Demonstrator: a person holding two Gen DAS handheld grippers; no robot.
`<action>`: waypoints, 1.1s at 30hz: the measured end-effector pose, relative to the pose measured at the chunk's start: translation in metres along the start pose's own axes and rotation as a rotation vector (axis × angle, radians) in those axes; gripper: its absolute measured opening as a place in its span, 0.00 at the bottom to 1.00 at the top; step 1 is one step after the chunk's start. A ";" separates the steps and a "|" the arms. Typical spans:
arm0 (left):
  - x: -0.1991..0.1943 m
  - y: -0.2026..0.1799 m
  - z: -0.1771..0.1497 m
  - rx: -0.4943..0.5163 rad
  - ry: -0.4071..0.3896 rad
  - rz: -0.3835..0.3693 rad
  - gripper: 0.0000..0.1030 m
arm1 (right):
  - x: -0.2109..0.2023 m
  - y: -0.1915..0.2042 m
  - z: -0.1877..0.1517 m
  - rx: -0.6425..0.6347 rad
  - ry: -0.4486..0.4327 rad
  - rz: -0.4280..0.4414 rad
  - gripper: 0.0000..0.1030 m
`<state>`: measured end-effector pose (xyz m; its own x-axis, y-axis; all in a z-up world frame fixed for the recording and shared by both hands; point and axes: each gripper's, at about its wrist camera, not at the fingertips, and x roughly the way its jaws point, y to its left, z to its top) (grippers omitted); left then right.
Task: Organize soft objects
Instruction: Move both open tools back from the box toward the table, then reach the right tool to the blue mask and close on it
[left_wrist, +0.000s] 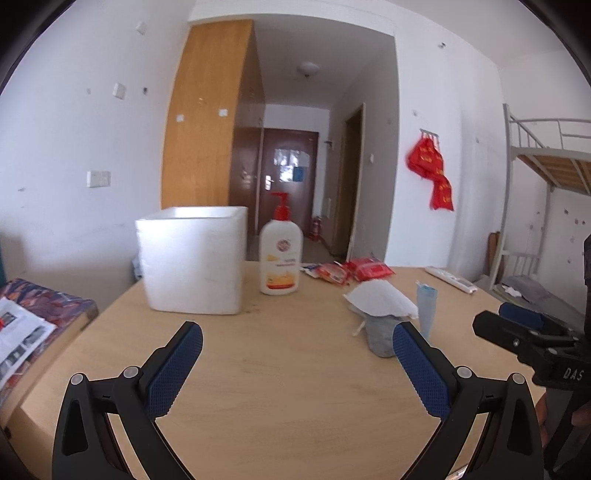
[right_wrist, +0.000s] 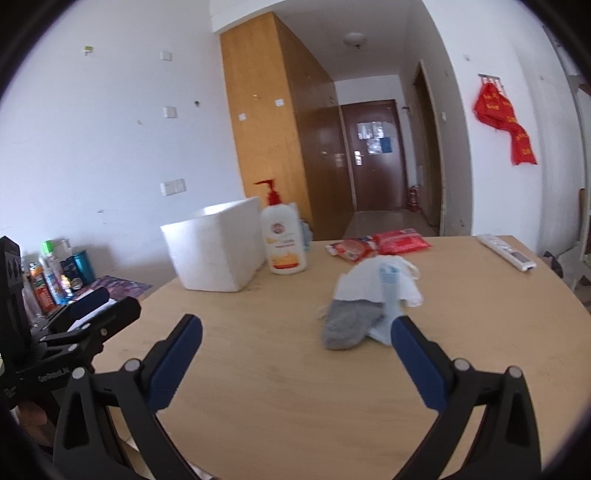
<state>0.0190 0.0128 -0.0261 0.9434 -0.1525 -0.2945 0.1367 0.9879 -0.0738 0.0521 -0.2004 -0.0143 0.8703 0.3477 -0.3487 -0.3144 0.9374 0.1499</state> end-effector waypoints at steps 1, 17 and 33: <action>0.004 -0.005 0.000 0.006 0.003 -0.010 1.00 | -0.001 -0.004 0.000 0.003 0.000 -0.013 1.00; 0.055 -0.046 0.009 0.055 0.073 -0.079 1.00 | 0.017 -0.065 0.009 0.098 0.097 -0.081 1.00; 0.114 -0.046 0.011 0.060 0.198 -0.129 1.00 | 0.076 -0.083 0.008 0.104 0.254 -0.092 1.00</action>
<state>0.1236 -0.0501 -0.0459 0.8400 -0.2749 -0.4679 0.2759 0.9588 -0.0680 0.1476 -0.2515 -0.0461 0.7664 0.2675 -0.5840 -0.1866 0.9627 0.1962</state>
